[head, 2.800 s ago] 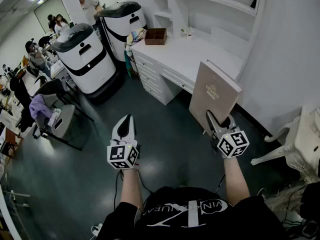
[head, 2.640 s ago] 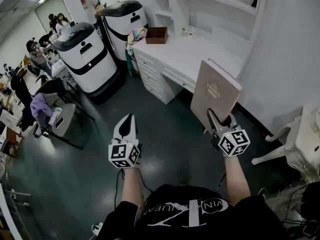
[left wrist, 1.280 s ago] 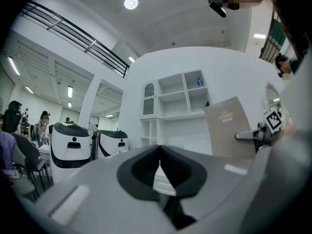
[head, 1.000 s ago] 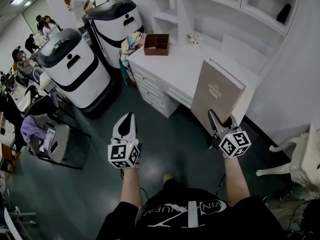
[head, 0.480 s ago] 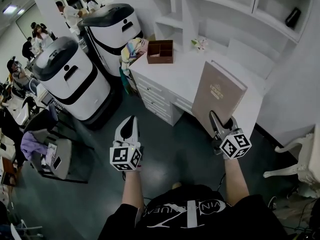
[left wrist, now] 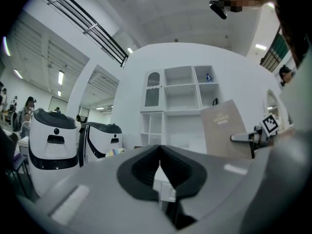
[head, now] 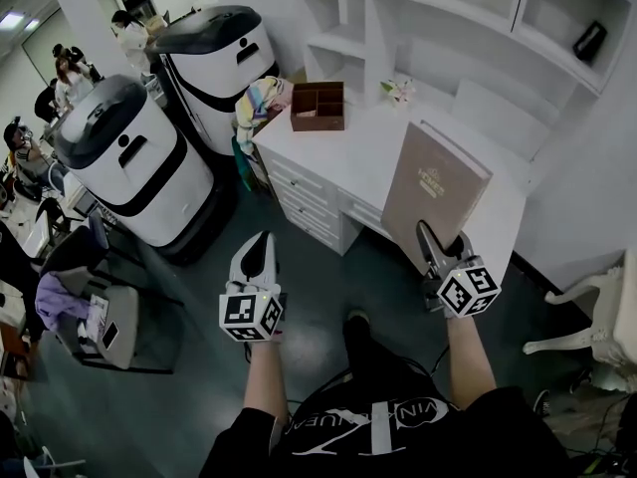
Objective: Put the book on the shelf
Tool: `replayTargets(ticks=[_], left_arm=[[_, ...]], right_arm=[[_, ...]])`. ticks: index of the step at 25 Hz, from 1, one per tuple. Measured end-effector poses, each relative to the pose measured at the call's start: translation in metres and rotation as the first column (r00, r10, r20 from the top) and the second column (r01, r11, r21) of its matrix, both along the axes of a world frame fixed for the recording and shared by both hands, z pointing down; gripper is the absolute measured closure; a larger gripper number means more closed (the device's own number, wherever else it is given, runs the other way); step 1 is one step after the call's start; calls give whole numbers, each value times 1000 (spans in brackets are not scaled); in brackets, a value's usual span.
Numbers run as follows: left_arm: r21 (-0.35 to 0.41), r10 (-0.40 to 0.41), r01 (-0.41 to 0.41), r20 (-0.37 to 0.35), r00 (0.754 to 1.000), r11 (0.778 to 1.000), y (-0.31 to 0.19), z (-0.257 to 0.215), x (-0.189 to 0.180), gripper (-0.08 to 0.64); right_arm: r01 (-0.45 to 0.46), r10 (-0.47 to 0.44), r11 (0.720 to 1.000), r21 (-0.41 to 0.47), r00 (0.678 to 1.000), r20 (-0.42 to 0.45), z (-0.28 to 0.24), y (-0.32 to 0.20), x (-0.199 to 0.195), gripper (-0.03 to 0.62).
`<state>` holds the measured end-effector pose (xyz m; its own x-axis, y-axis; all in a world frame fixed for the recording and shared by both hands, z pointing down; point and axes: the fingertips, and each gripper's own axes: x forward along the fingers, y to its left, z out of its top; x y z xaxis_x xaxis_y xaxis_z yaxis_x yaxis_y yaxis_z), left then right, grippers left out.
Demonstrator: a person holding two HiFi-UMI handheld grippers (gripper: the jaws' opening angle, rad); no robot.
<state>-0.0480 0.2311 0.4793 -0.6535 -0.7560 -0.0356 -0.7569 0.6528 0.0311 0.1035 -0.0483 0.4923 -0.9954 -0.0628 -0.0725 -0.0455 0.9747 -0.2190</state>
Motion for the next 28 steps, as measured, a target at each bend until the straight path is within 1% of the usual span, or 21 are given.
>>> replayTargets(ticks=[4,9,15,22,28], left_arm=[[18,18,-18,-3,1000,1000,-15,0,-25,560],[-5,39,-39,15,999,999,-41,-2,-69,560],[-5,70,-69,24,997,998,-78,-13,-122,560],[-16,123,-122,4,992,992,-121,-11,-176,560],[-23,161,-161,-5,987,987,-157,-13,-221,560]], right_arm=[[-4,4,1000,1,1000,12,-3,-10,-26,417],[-17,17,1000,-1,1000,21,-4,-28,-66,416],[-30,30,1000,-5,999,20,-7,-55,-115,416],[-50,50,999,-7,999,6,-7,-85,-168,416],[-83,83,996,-10,997,0,-7,-112,-208,417]])
